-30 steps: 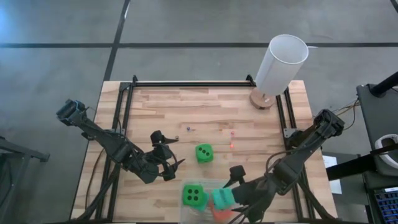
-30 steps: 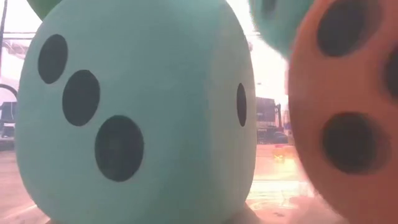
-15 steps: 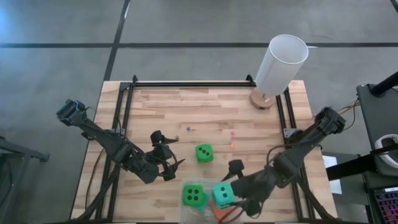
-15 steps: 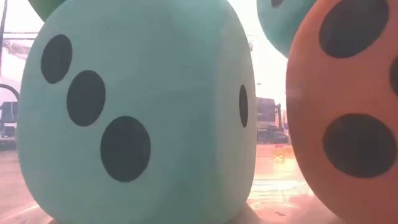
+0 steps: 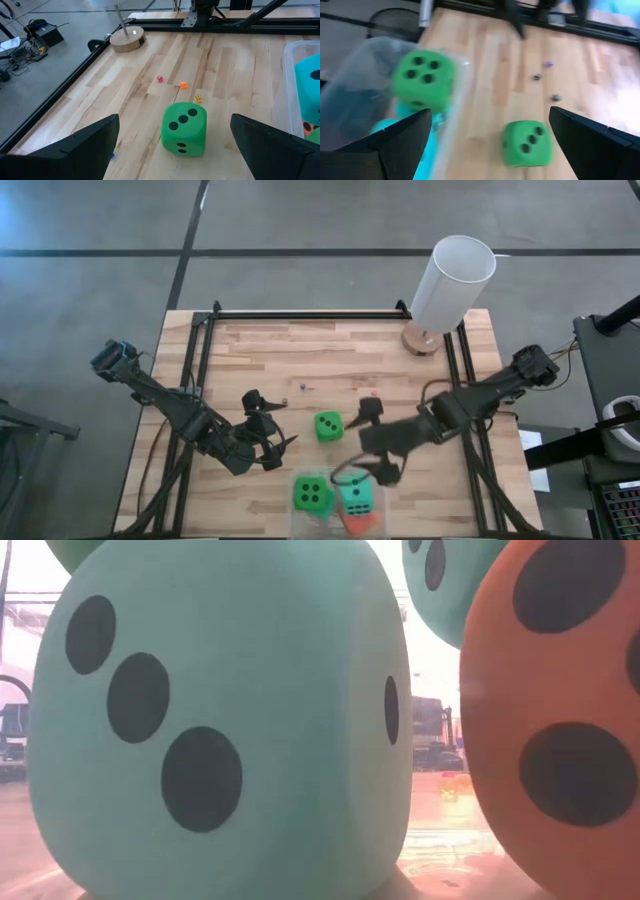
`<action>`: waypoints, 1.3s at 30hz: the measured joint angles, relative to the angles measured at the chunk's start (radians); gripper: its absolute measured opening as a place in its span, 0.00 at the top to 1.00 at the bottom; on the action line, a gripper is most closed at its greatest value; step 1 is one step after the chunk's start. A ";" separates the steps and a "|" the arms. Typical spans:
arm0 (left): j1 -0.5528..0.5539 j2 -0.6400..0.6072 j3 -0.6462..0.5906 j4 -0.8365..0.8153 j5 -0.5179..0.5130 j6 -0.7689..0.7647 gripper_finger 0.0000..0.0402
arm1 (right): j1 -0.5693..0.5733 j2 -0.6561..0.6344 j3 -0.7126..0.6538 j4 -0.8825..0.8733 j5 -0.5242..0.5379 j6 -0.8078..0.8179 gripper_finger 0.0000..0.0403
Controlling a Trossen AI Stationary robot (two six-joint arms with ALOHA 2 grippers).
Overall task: Pick & Place Dice
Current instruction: Put the large green dice into the transparent bin
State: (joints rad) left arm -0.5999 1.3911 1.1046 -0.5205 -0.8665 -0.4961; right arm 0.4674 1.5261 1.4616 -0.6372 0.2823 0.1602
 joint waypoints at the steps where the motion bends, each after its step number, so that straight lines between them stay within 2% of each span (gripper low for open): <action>1: 0.000 0.000 0.000 0.000 0.000 0.000 0.03 | -0.017 0.000 -0.003 0.001 0.005 0.000 0.01; 7: 0.000 0.000 0.000 0.000 0.000 0.000 0.04 | -0.106 0.013 -0.019 -0.020 0.007 -0.005 0.01; 17: 0.000 0.000 0.000 0.000 0.000 0.000 0.03 | -0.173 -0.014 -0.116 -0.034 0.001 -0.064 0.01; 22: 0.000 0.000 0.000 0.000 0.002 0.000 0.04 | -0.216 -0.038 -0.183 -0.030 -0.077 -0.058 0.01; 27: 0.000 0.000 0.000 0.002 0.002 0.000 0.04 | -0.252 -0.081 -0.232 0.032 -0.133 -0.078 0.01; 34: 0.000 0.000 0.000 0.004 0.003 0.000 0.03 | -0.328 -0.138 -0.324 0.133 -0.144 -0.116 0.01; 39: 0.000 0.000 0.000 0.004 0.003 0.000 0.04 | -0.405 -0.150 -0.441 0.362 -0.315 -0.107 0.01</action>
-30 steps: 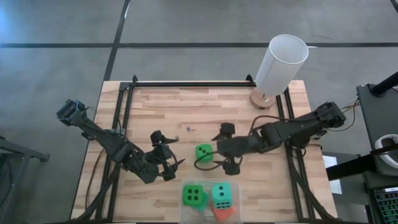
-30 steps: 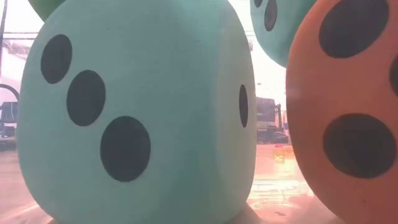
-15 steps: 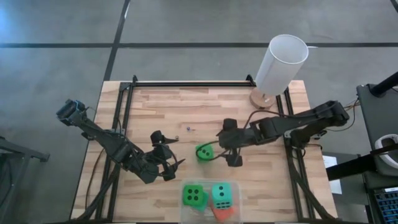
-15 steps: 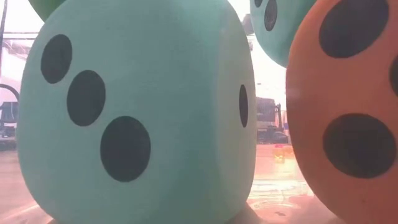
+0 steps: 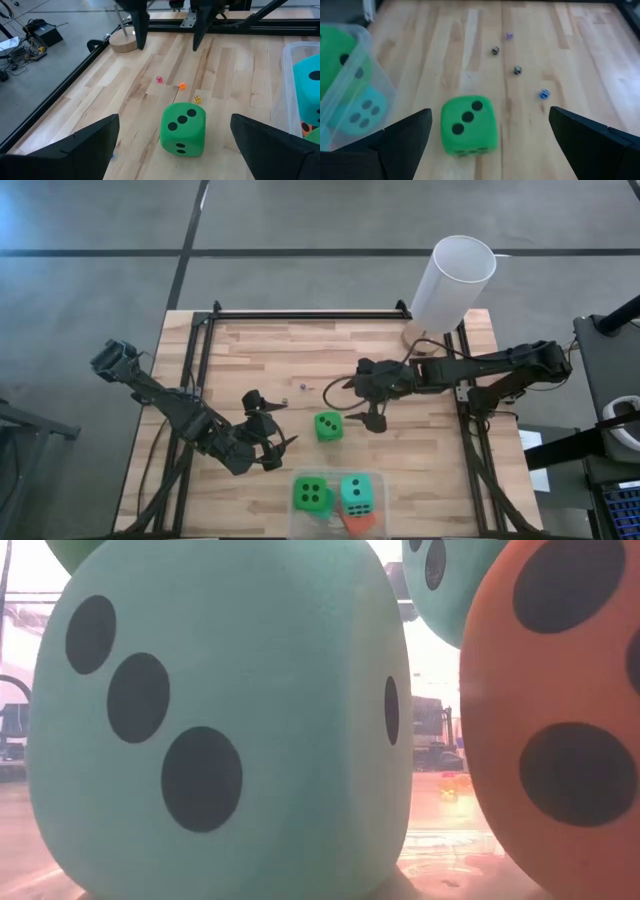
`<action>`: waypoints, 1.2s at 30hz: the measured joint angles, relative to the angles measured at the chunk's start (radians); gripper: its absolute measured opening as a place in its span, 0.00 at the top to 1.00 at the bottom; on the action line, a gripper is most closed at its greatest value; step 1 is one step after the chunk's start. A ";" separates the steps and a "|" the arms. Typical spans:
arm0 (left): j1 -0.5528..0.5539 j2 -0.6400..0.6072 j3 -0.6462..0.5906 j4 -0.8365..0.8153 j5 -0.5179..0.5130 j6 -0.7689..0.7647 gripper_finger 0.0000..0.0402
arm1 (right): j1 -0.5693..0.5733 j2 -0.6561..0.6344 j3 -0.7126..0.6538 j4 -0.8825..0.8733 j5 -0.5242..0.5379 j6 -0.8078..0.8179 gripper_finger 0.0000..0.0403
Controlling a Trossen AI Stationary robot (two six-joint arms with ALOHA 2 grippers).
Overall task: Pick & Place Dice
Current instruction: Put the large green dice into the transparent bin
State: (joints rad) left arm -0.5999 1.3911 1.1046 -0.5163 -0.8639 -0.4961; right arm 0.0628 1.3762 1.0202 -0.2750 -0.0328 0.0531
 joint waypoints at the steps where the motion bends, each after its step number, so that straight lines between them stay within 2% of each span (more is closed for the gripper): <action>1: 0.000 0.000 0.000 0.000 0.000 0.000 0.04 | -0.010 0.000 -0.017 0.034 -0.021 0.000 0.01; 10: 0.000 0.000 0.000 0.000 0.000 0.000 0.04 | -0.022 0.000 -0.071 0.141 -0.010 -0.013 0.01; 27: 0.000 0.000 0.000 0.000 0.000 0.000 0.03 | -0.020 0.057 -0.043 0.137 -0.020 -0.004 0.01; 36: 0.000 0.000 0.000 0.000 0.000 0.000 0.04 | 0.010 0.065 -0.044 0.135 -0.025 -0.127 0.01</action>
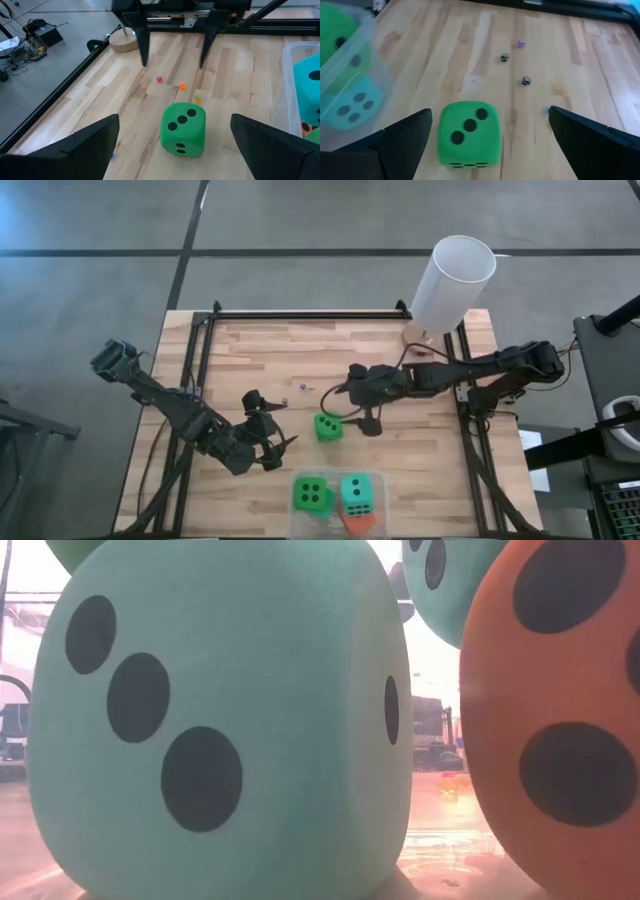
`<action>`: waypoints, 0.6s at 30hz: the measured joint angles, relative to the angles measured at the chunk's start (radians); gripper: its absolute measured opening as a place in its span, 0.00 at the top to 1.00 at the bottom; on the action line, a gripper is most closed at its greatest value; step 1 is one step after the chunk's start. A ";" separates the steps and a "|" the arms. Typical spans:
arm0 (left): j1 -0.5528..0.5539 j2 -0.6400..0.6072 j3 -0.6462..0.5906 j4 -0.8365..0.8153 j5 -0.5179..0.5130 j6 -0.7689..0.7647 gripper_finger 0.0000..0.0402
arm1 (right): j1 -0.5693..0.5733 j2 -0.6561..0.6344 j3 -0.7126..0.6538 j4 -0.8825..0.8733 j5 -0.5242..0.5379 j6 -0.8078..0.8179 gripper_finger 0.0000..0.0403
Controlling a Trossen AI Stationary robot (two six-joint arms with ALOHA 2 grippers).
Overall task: Pick & Place Dice
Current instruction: Put the large green dice into the transparent bin
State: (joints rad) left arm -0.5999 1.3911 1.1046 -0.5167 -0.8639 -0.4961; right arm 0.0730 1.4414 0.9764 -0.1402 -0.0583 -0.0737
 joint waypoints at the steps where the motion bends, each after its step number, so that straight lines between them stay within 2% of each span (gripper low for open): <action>1: 0.000 0.000 0.000 0.000 0.000 0.000 0.04 | 0.005 0.000 0.000 0.000 -0.002 -0.011 0.01; 13: 0.000 0.000 0.000 0.000 0.000 0.000 0.05 | 0.015 0.004 -0.017 0.006 0.008 -0.035 0.01; 18: 0.000 0.000 0.000 0.000 0.000 0.000 0.04 | 0.009 0.061 -0.019 0.064 0.010 -0.035 0.01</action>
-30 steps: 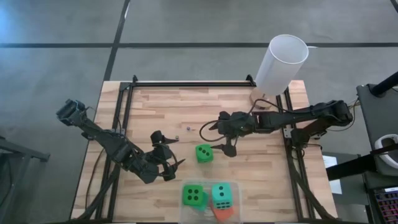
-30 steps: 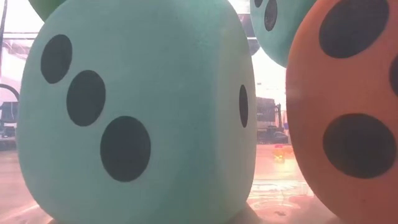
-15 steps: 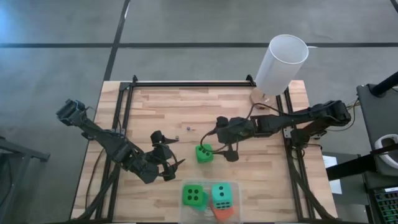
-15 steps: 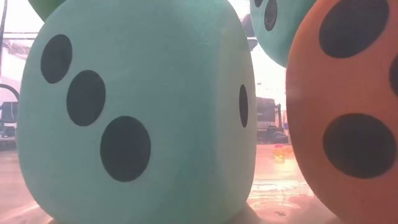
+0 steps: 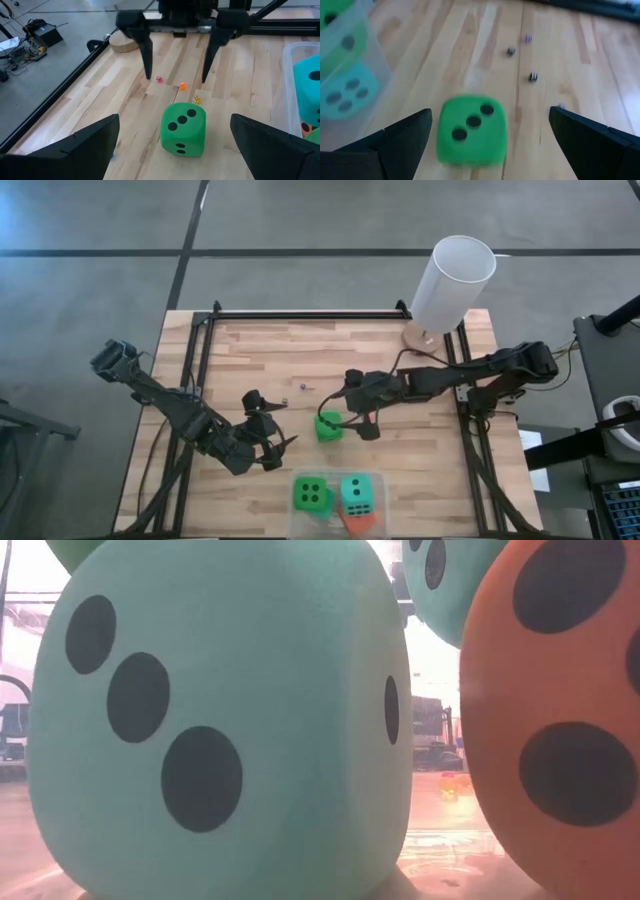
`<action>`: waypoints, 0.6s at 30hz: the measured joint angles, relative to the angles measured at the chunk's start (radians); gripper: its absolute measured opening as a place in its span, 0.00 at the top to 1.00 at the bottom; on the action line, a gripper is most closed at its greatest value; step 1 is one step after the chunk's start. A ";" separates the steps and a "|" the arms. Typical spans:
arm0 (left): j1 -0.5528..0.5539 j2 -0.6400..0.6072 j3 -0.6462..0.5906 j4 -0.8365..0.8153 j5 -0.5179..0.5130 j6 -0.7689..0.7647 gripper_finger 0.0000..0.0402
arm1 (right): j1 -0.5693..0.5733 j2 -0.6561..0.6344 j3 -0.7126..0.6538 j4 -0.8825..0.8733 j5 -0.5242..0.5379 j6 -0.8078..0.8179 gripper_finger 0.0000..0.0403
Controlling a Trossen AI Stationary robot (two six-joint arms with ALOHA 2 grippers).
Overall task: Pick & Place Dice
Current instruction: Put the large green dice into the transparent bin
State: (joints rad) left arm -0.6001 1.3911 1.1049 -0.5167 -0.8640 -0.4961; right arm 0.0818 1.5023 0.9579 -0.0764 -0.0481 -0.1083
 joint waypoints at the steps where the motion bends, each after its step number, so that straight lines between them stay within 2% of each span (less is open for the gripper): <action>1: 0.000 0.000 0.000 0.000 0.000 0.000 0.04 | -0.003 0.014 0.002 0.013 0.000 -0.001 0.01; 8: 0.000 0.000 0.000 -0.003 0.000 0.000 0.05 | -0.018 0.084 0.039 -0.017 -0.003 -0.003 0.01; 13: 0.000 0.000 0.000 -0.003 0.000 0.000 0.05 | -0.016 0.127 0.061 -0.026 -0.060 -0.001 0.01; 18: 0.000 0.000 0.000 -0.003 0.000 0.000 0.05 | -0.016 0.179 0.100 -0.023 -0.066 -0.004 0.01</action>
State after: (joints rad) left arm -0.6003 1.3910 1.1049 -0.5198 -0.8642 -0.4958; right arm 0.0654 1.6810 1.0581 -0.0989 -0.1138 -0.1128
